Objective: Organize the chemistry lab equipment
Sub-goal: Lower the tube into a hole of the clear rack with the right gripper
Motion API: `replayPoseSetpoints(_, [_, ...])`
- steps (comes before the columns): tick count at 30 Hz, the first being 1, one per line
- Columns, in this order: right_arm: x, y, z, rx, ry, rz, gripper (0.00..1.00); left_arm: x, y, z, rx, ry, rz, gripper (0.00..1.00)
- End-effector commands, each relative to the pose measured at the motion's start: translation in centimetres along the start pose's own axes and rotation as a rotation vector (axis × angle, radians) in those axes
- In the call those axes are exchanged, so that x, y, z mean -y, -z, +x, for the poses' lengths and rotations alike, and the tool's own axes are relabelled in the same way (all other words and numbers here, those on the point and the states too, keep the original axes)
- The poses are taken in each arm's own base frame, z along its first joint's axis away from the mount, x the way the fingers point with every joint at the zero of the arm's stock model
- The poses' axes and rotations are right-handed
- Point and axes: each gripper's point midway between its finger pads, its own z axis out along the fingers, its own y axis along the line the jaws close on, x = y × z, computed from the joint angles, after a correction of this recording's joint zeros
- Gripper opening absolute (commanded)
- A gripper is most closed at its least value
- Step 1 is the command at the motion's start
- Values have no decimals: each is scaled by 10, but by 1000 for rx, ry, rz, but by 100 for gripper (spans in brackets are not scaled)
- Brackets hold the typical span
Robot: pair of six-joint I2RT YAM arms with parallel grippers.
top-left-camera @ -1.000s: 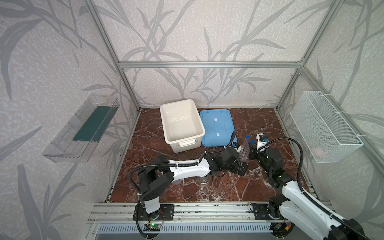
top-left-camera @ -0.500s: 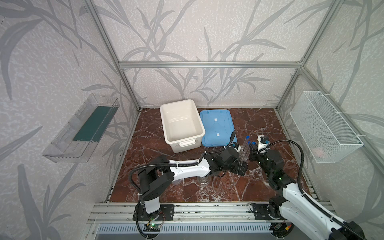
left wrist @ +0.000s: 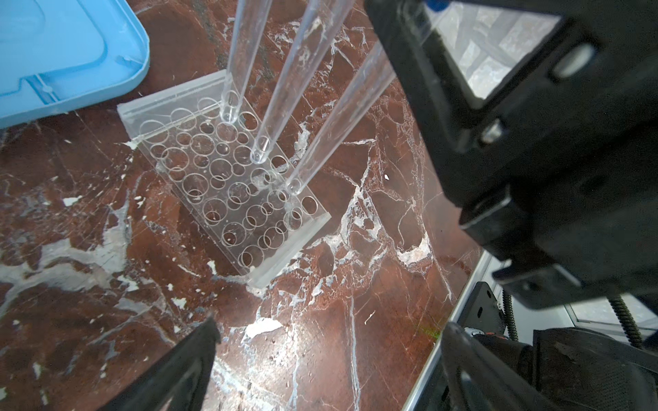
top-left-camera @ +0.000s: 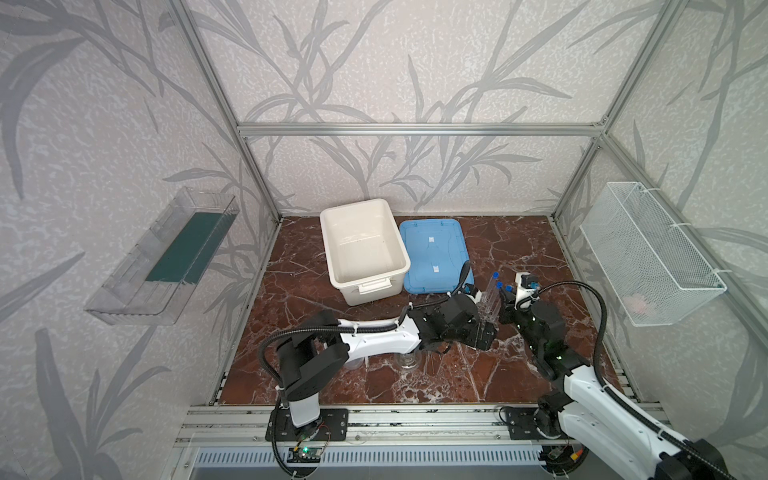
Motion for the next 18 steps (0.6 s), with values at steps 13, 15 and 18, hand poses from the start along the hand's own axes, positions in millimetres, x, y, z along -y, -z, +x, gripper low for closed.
replayPoseSetpoints(13, [5,1,15,-35,-93,34,21,-20,3,6,-11,21,-40,99])
replayPoseSetpoints(15, [5,1,18,-43,-97,38,22,-21,3,6,-9,28,-39,99])
replayPoseSetpoints(18, [7,0,25,-66,-105,47,22,-21,3,5,-4,36,-34,99])
